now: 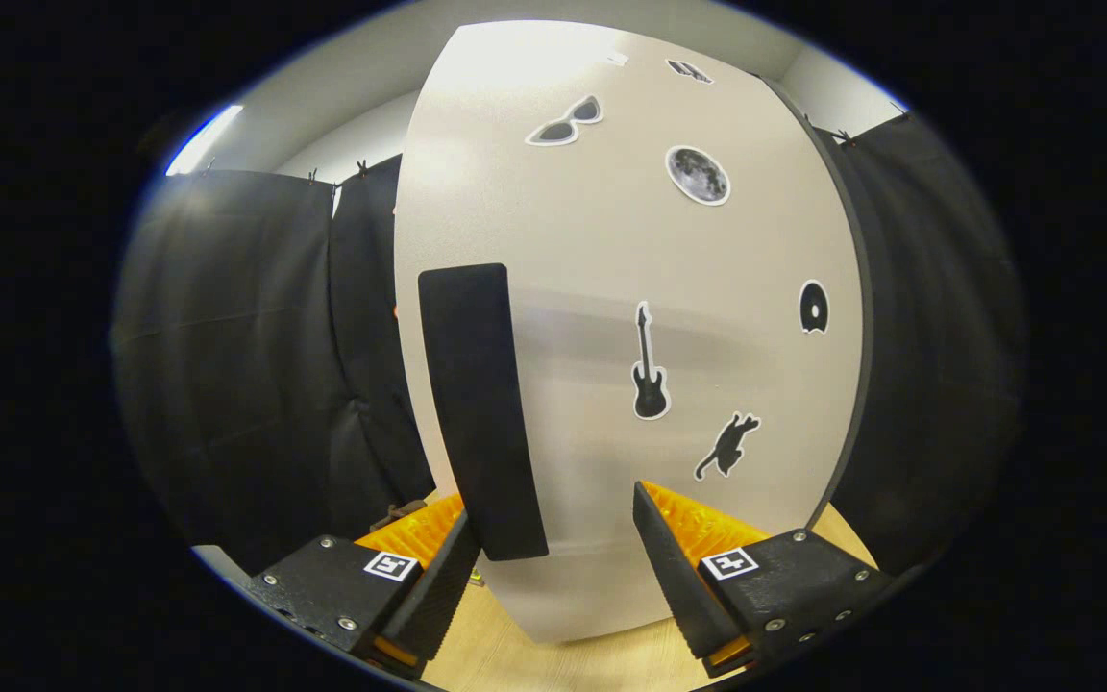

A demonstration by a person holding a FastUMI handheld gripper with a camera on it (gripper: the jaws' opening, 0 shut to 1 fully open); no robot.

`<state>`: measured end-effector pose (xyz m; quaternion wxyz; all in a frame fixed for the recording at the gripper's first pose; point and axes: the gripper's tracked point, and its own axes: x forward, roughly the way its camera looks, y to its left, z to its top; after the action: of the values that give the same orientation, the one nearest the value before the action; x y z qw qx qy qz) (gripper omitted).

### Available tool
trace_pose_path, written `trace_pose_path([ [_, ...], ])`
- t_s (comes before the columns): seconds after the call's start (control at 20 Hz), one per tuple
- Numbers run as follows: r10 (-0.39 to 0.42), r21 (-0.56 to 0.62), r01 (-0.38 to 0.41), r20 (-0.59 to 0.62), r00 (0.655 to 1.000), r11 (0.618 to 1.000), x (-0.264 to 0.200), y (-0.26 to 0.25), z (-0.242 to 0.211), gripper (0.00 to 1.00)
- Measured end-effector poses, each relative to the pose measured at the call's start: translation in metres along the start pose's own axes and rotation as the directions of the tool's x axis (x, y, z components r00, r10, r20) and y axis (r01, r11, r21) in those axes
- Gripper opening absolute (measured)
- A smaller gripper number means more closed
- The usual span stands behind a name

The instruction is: Open the shoe cabinet door, grab the shoes and put them into the shoe cabinet, then close the shoe cabinet door.

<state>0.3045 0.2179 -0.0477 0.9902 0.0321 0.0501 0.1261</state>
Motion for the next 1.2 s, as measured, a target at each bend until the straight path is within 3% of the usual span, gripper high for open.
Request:
trace_pose_path([
  [0.35, 0.004, -0.003, -0.004, 0.018, 1.000, 1.000, 0.035, 0.007, 0.006, 0.92],
  [0.65, -0.094, -0.070, 0.097, 0.049, 0.994, 0.993, 0.054, -0.002, 0.005, 0.94],
  [1.2, -0.148, -0.059, 0.152, 0.066, 0.987, 0.987, 0.062, -0.003, 0.011, 0.94],
])
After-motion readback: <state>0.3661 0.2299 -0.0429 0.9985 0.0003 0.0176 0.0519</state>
